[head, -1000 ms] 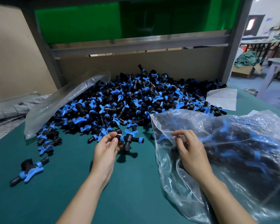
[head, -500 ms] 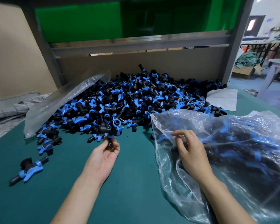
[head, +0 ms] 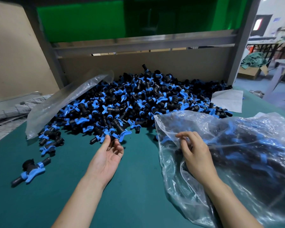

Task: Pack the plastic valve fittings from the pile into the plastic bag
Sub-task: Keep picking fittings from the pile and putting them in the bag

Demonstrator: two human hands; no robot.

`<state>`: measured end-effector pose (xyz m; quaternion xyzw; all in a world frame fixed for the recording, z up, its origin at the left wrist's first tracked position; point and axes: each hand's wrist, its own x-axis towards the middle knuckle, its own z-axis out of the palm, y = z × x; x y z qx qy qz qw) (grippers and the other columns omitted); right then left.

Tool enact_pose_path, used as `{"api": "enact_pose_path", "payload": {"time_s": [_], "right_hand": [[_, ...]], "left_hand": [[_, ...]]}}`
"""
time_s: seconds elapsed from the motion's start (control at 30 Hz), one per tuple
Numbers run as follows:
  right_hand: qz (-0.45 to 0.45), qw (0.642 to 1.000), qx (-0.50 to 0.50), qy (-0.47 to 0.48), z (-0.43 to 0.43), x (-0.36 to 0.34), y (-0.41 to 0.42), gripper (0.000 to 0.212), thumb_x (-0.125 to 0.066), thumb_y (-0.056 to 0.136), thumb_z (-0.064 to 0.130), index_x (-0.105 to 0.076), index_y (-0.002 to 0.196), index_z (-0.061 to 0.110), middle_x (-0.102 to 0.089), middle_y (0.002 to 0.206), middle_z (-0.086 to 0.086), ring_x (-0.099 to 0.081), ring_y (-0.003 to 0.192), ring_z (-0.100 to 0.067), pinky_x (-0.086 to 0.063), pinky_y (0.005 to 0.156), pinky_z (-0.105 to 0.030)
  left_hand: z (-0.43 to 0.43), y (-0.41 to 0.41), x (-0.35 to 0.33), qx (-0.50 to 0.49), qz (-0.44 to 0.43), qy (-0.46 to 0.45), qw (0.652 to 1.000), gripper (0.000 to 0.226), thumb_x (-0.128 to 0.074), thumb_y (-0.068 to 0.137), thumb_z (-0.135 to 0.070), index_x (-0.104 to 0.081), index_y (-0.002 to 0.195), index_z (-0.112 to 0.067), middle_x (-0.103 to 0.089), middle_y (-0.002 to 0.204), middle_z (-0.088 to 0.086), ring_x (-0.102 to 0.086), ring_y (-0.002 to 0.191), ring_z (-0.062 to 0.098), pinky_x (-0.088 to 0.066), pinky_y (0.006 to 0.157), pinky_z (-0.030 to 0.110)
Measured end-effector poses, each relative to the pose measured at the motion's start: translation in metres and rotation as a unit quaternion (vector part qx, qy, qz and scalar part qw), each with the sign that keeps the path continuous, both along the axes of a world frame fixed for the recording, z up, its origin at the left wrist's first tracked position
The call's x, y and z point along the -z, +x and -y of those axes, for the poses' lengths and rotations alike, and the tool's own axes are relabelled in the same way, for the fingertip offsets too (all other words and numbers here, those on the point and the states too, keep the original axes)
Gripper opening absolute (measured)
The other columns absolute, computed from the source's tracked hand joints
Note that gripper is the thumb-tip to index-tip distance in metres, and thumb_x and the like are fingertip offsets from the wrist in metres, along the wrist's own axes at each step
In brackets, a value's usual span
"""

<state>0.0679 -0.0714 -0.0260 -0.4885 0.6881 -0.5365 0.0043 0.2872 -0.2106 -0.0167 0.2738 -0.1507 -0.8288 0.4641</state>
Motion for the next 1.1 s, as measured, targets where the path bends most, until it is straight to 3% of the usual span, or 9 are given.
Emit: {"api": "enact_pose_path", "payload": {"time_s": [0.3, 0.4, 0.6, 0.83, 0.97, 1.03, 1.1], "right_hand": [[0.003, 1.000, -0.004, 0.006, 0.000, -0.001, 0.001, 0.019, -0.051, 0.099, 0.012, -0.065, 0.099, 0.025, -0.056, 0.095, 0.012, -0.057, 0.076, 0.001, -0.038, 0.063, -0.007], [0.009, 1.000, -0.008, -0.002, -0.001, -0.003, 0.001, 0.020, -0.052, 0.098, 0.010, -0.065, 0.099, 0.025, -0.055, 0.092, 0.011, -0.056, 0.073, 0.001, -0.037, 0.062, -0.007], [0.042, 0.997, 0.000, -0.063, -0.007, -0.020, 0.012, 0.027, -0.052, 0.097, 0.006, -0.064, 0.096, 0.030, -0.058, 0.091, 0.013, -0.056, 0.076, -0.003, -0.037, 0.066, -0.008], [0.002, 0.992, -0.026, -0.124, -0.015, -0.072, 0.031, 0.027, -0.053, 0.095, 0.007, -0.063, 0.098, 0.033, -0.062, 0.097, 0.012, -0.059, 0.090, 0.000, -0.039, 0.074, -0.008], [-0.034, 0.988, -0.045, -0.142, -0.019, -0.099, 0.038, 0.028, -0.054, 0.092, 0.003, -0.064, 0.099, 0.028, -0.061, 0.101, 0.010, -0.059, 0.098, -0.002, -0.042, 0.080, -0.012], [-0.045, 0.988, -0.050, -0.141, -0.021, -0.109, 0.039, 0.025, -0.053, 0.092, 0.005, -0.066, 0.100, 0.025, -0.061, 0.103, 0.009, -0.059, 0.100, -0.003, -0.045, 0.083, -0.016], [-0.060, 0.987, -0.045, -0.142, -0.024, -0.118, 0.039, 0.024, -0.053, 0.092, 0.006, -0.066, 0.101, 0.024, -0.060, 0.102, 0.009, -0.059, 0.098, -0.003, -0.046, 0.081, -0.017]], "left_hand": [[0.000, -0.001, 0.002, 0.017, 0.028, -0.023, 0.999, 0.014, -0.048, 0.100, -0.005, -0.061, 0.105, -0.002, -0.060, 0.092, 0.010, -0.057, 0.080, 0.014, -0.052, 0.069, 0.024], [-0.004, -0.004, 0.002, 0.018, 0.080, -0.074, 0.994, 0.021, -0.042, 0.099, 0.003, -0.059, 0.110, 0.000, -0.062, 0.093, 0.010, -0.056, 0.080, 0.015, -0.053, 0.069, 0.026], [-0.031, -0.016, 0.000, 0.045, 0.184, -0.193, 0.963, 0.020, -0.052, 0.096, 0.005, -0.063, 0.108, -0.005, -0.068, 0.075, 0.006, -0.067, 0.072, 0.012, -0.058, 0.071, 0.022], [-0.069, -0.055, -0.019, 0.082, 0.141, -0.239, 0.957, 0.020, -0.054, 0.093, 0.006, -0.062, 0.109, -0.003, -0.071, 0.080, 0.010, -0.068, 0.075, 0.014, -0.056, 0.072, 0.020], [-0.087, -0.097, -0.041, 0.137, 0.113, -0.235, 0.956, 0.020, -0.058, 0.092, 0.005, -0.061, 0.111, 0.002, -0.070, 0.092, 0.016, -0.065, 0.078, 0.019, -0.057, 0.070, 0.027], [-0.095, -0.112, -0.051, 0.205, 0.155, -0.271, 0.928, 0.007, -0.059, 0.093, -0.005, -0.064, 0.098, -0.006, -0.072, 0.081, 0.005, -0.067, 0.069, 0.013, -0.055, 0.062, 0.024], [-0.112, -0.126, -0.065, 0.228, 0.231, -0.329, 0.887, 0.024, -0.046, 0.101, -0.006, -0.056, 0.086, -0.022, -0.064, 0.080, -0.009, -0.064, 0.059, -0.006, -0.053, 0.061, 0.014]]}}
